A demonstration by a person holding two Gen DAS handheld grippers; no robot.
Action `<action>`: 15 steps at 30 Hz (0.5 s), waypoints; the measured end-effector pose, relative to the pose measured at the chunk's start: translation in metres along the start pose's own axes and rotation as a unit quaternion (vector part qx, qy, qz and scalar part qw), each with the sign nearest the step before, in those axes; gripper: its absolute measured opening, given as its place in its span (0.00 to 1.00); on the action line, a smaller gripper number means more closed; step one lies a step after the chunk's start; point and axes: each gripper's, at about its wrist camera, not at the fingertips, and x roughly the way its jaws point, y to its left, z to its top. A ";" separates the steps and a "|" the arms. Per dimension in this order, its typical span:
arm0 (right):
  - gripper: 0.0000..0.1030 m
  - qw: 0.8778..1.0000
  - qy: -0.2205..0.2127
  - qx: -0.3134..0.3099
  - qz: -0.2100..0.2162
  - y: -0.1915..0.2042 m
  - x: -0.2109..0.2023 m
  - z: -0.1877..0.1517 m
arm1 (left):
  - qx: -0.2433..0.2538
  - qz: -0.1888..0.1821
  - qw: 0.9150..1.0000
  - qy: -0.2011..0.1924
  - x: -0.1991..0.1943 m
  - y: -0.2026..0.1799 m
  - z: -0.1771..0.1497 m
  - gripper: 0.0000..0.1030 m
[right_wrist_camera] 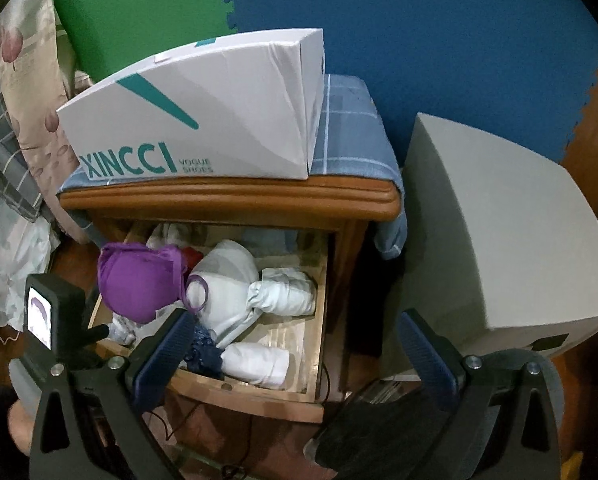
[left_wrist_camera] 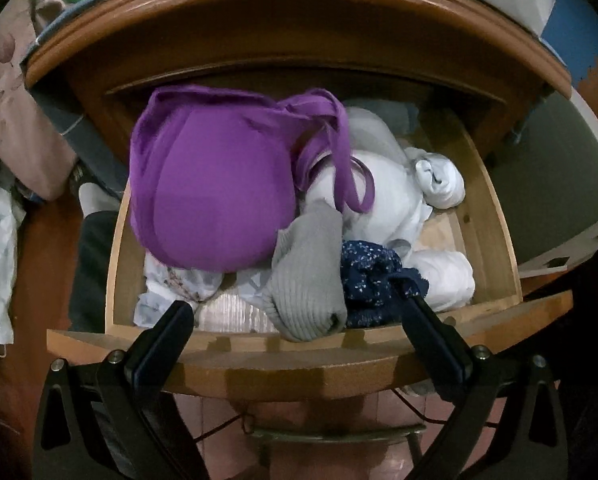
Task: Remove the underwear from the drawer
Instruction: 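Close the left gripper on the purple bra in the drawer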
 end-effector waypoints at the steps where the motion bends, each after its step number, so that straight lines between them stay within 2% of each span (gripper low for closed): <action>1: 1.00 1.000 0.001 0.000 0.001 0.000 0.002 -0.001 | -0.002 -0.007 1.000 0.001 0.000 0.000 0.000 0.99; 5: 1.00 1.000 -0.003 0.003 0.006 -0.005 0.005 -0.004 | -0.015 -0.048 0.999 -0.016 -0.012 0.004 -0.004 0.99; 9: 1.00 1.000 0.005 0.021 0.020 -0.014 0.014 -0.007 | -0.019 -0.029 0.995 -0.092 -0.041 0.026 -0.012 1.00; 12: 1.00 0.999 0.007 0.027 0.028 -0.015 0.019 -0.007 | 0.015 -0.008 0.991 -0.132 -0.061 0.039 -0.008 1.00; 15: 1.00 0.999 0.008 0.023 0.030 -0.012 0.020 -0.008 | 0.086 -0.020 0.989 -0.116 -0.060 0.044 0.004 1.00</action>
